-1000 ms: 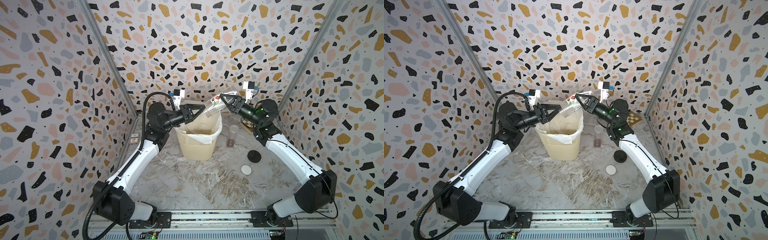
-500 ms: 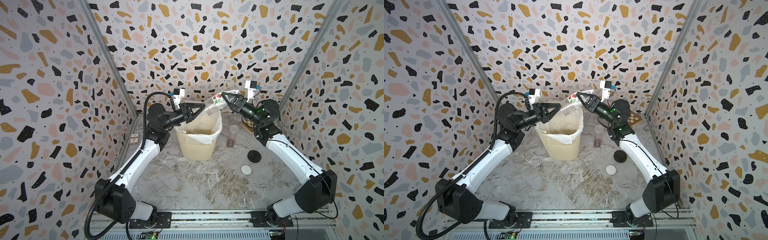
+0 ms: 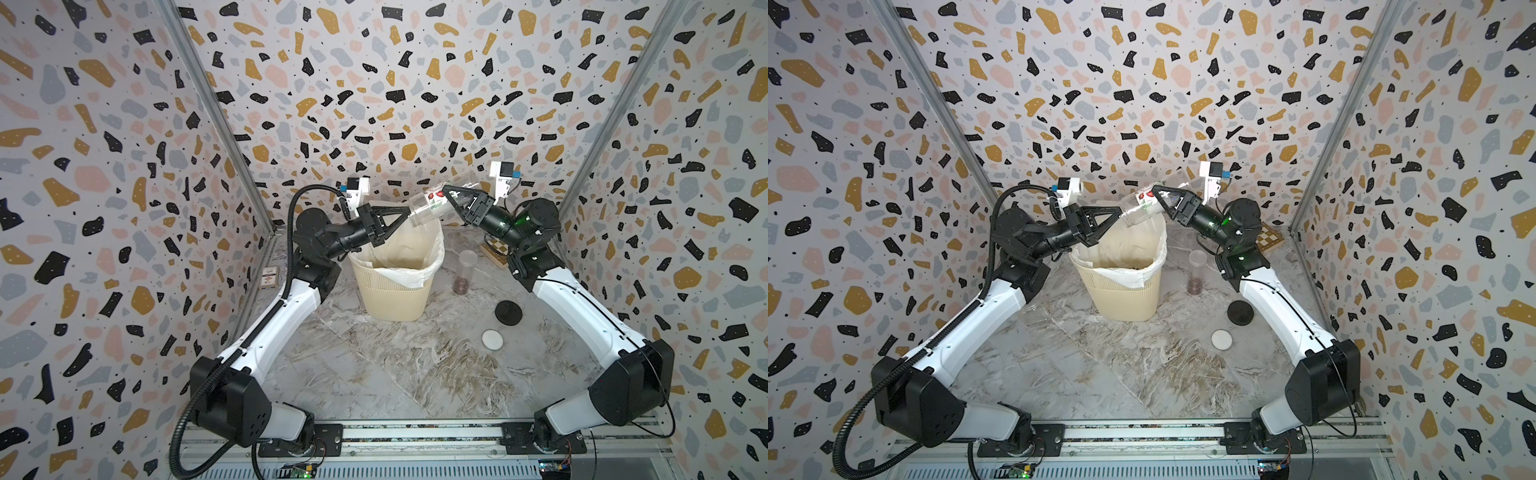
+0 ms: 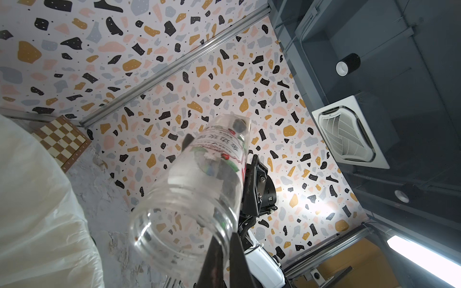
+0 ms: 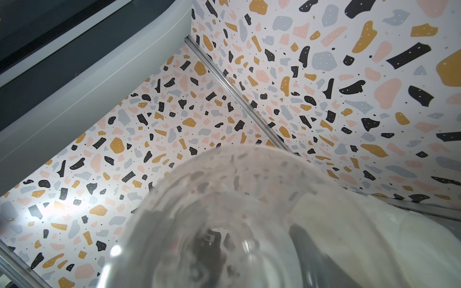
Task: Empty the moldy dried flower tea in the jars
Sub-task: Place the jar at the center of the board.
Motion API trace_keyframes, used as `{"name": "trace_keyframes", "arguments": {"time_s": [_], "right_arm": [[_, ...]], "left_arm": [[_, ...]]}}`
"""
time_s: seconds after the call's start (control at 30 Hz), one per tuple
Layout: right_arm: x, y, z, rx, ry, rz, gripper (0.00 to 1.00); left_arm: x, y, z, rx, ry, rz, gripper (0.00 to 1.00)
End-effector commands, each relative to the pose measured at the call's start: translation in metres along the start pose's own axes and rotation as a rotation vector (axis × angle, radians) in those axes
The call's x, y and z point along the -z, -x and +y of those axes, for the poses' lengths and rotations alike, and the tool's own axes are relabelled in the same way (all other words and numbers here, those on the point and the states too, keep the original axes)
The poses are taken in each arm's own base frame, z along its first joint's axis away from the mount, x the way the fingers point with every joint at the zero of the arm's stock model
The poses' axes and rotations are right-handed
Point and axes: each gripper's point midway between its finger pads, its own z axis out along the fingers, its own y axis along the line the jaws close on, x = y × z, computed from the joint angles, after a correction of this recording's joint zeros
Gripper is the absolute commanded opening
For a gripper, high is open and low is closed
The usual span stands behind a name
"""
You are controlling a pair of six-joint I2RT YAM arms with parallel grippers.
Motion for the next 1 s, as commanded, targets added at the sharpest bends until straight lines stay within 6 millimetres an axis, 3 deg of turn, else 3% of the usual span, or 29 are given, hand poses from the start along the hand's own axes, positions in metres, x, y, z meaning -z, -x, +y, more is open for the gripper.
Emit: {"name": "trace_keyframes", "arguments": {"time_s": [0.0, 0.27, 0.6, 0.97], "right_arm": [[0.003, 0.003, 0.014, 0.033, 0.022, 0.006, 0.85], [0.012, 0.007, 0.004, 0.034, -0.013, -0.013, 1.00], [0.037, 0.025, -0.019, 0.035, -0.068, -0.051, 1.00], [0.077, 0.042, -0.047, 0.032, -0.163, -0.102, 1.00]], "left_arm": [[0.000, -0.001, -0.024, -0.094, -0.077, 0.010, 0.04], [-0.001, 0.001, -0.026, -0.092, -0.100, 0.008, 0.01], [-0.002, 0.001, -0.026, -0.093, -0.092, 0.028, 0.00], [-0.003, 0.002, -0.024, -0.097, -0.051, 0.062, 0.00]]}}
